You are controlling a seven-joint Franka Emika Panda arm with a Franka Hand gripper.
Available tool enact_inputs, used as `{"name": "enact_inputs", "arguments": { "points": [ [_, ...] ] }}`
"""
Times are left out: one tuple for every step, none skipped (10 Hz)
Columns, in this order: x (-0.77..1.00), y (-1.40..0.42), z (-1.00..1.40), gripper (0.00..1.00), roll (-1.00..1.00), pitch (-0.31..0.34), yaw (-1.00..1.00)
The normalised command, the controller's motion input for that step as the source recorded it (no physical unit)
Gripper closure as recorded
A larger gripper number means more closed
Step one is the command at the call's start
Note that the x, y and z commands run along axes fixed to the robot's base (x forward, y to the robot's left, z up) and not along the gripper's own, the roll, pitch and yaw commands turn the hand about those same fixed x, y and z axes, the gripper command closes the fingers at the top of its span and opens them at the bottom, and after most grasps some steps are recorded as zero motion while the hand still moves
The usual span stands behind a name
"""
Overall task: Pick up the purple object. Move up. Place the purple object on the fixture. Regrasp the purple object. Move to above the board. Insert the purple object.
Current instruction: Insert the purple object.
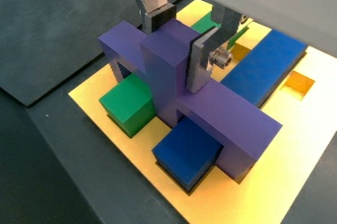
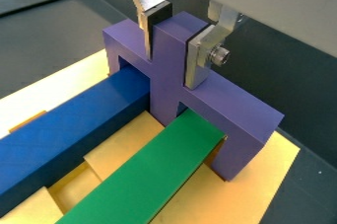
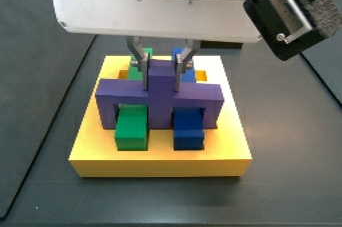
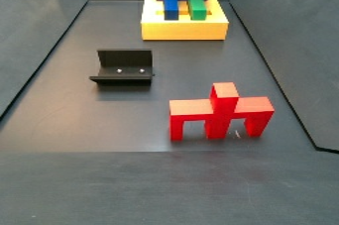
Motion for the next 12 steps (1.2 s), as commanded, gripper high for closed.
{"name": "enact_inputs", "arguments": {
  "points": [
    [-0.05, -0.02, -0.22, 1.0, -0.07, -0.064, -0.2],
    [0.0, 0.0, -0.57, 1.0, -0.06, -0.147, -0.17],
    [0.0, 0.0, -0.78, 1.0, -0.05, -0.227, -0.14],
    [0.0, 0.0, -0.71, 1.0, -0.08, -0.251, -0.1],
    [0.15, -0.01, -0.53, 1.0, -0.09, -0.216, -0.18],
    [0.14, -0.03, -0.45, 1.0, -0.07, -0.163, -0.29],
    [0.19, -0.04, -0.31, 1.0, -0.02, -0.103, -0.44],
    [0.03, 0.0, -0.28, 1.0, 0.0, -0.049, -0.39],
    [-0.1, 0.0, -0.47, 1.0, 0.0, -0.12, -0.23],
    [-0.16, 0.0, -0.64, 1.0, 0.0, -0.227, -0.2],
    [-0.15, 0.0, -0.66, 1.0, 0.0, -0.279, -0.2],
    [-0.19, 0.0, -0.66, 1.0, -0.01, -0.283, -0.18]
  ]
}}
